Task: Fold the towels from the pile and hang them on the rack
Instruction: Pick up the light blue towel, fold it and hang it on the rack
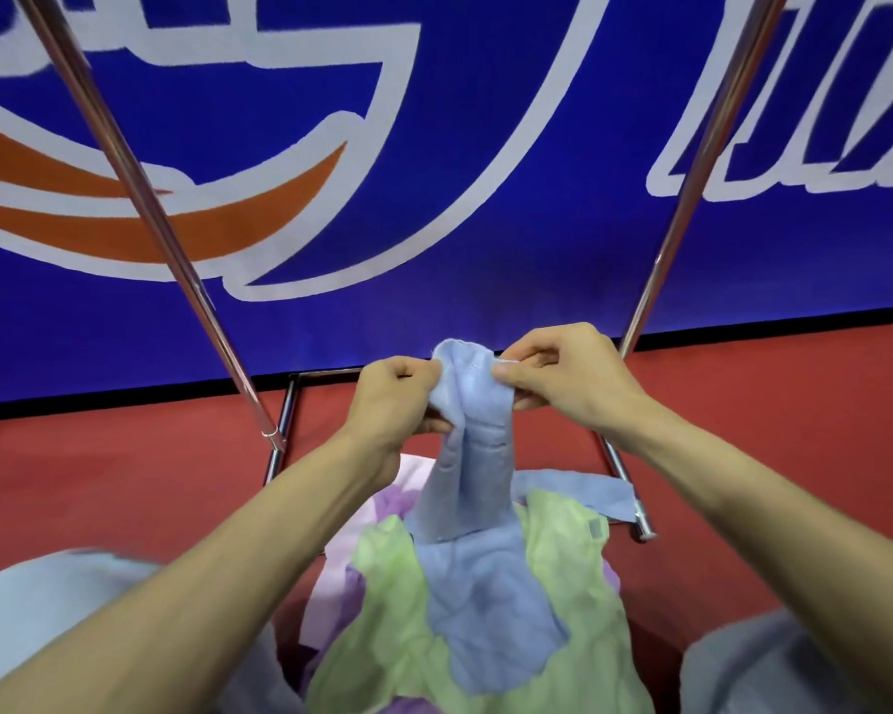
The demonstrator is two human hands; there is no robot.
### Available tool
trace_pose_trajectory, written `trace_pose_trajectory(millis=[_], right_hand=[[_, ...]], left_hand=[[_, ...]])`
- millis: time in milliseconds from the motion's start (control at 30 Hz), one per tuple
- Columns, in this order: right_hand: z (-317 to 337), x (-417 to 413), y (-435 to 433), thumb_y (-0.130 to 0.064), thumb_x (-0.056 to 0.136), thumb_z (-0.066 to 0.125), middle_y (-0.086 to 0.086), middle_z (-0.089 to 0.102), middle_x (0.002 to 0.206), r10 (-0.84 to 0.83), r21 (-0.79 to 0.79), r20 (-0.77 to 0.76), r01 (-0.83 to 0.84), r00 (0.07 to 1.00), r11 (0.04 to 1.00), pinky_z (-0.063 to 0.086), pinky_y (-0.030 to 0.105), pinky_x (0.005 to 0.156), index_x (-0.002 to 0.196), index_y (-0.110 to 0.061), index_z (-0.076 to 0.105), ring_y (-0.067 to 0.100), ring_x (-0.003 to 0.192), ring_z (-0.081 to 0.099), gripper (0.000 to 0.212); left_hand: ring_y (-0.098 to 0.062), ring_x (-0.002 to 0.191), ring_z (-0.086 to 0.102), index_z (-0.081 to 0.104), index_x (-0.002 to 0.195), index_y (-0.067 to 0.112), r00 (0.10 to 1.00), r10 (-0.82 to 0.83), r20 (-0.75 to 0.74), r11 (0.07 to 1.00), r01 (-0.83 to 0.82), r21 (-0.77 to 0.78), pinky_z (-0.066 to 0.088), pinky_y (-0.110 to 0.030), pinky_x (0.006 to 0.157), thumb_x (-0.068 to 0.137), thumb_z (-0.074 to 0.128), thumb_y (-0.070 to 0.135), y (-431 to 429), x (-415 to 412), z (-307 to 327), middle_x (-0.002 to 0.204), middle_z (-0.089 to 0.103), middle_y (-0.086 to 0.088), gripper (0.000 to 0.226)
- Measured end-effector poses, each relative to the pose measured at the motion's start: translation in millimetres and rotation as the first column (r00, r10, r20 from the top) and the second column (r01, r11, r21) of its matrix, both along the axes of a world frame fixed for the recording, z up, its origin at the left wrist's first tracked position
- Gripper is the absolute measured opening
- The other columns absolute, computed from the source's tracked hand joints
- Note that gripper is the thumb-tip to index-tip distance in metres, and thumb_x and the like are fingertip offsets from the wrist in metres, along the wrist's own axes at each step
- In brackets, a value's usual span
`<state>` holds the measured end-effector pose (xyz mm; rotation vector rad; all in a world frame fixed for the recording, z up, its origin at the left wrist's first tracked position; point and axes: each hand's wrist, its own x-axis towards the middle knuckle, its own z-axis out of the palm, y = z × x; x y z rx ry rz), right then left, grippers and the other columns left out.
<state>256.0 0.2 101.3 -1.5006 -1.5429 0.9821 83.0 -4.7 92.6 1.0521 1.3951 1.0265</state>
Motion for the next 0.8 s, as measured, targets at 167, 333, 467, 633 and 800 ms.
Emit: trace_pose_trajectory(millis=[167, 333, 467, 633, 800], right_hand=[[7.7, -5.2, -2.1, -0.009, 0.079, 0.076, 0.004, 0.069, 0.062, 0.003, 0.067, 0.024, -0.004, 1.0, 0.998, 0.061, 0.028, 0.066, 0.083, -0.006, 0.073, 0.021, 0.063, 0.071, 0.006], [11.9, -9.4, -4.5, -0.013, 0.078, 0.076, 0.003, 0.072, 0.07, 0.075, 0.16, 0.151, -0.099, 0.986, 0.982, 0.055, 0.015, 0.064, 0.086, -0.009, 0.075, 0.009, 0.065, 0.069, 0.009], [10.8, -8.8, -6.4, -0.018, 0.079, 0.075, -0.002, 0.072, 0.073, 0.115, 0.201, 0.264, -0.172, 0.957, 0.964, 0.051, 0.013, 0.065, 0.087, -0.016, 0.076, 0.005, 0.07, 0.067, 0.009], [9.5, -11.9, -10.1, -0.031, 0.081, 0.072, 0.002, 0.074, 0.078, 0.145, 0.224, 0.362, -0.237, 0.921, 0.945, 0.049, 0.031, 0.075, 0.087, -0.018, 0.077, 0.017, 0.074, 0.066, 0.016], [13.5, -11.5, -13.4, -0.03, 0.078, 0.077, 0.006, 0.075, 0.088, 0.232, 0.2, 0.427, -0.341, 0.874, 0.919, 0.052, 0.033, 0.077, 0.099, -0.015, 0.075, 0.019, 0.083, 0.068, 0.026]], left_hand=[[-0.021, 0.061, 0.064, 0.062, 0.099, -0.007, 0.992, -0.032, 0.12, 0.996, 0.042, -0.083, 0.055, -0.022, 0.05, 0.096, 0.05, 0.008, -7.0, 7.5, 6.6, 0.088, 0.063, -0.02, 0.02], [-0.026, 0.07, 0.07, 0.064, 0.096, -0.01, 0.97, -0.012, 0.245, 0.99, 0.047, -0.135, 0.061, -0.027, 0.066, 0.096, 0.046, 0.004, -9.6, 9.4, 13.5, 0.089, 0.071, -0.024, 0.023], [-0.024, 0.072, 0.072, 0.069, 0.083, -0.004, 0.954, -0.008, 0.299, 0.983, 0.062, -0.171, 0.06, -0.028, 0.072, 0.091, 0.043, -0.001, -12.6, 8.7, 19.1, 0.084, 0.074, -0.018, 0.028], [-0.025, 0.075, 0.073, 0.066, 0.087, -0.006, 0.932, 0.015, 0.361, 0.969, 0.075, -0.234, 0.06, -0.028, 0.071, 0.093, 0.042, 0.001, -13.3, 6.6, 20.7, 0.084, 0.074, -0.018, 0.026], [-0.023, 0.061, 0.072, 0.063, 0.088, -0.009, 0.907, 0.057, 0.417, 0.959, 0.066, -0.276, 0.058, -0.025, 0.053, 0.092, 0.042, 0.0, -12.2, 2.8, 24.2, 0.076, 0.073, -0.019, 0.023]])
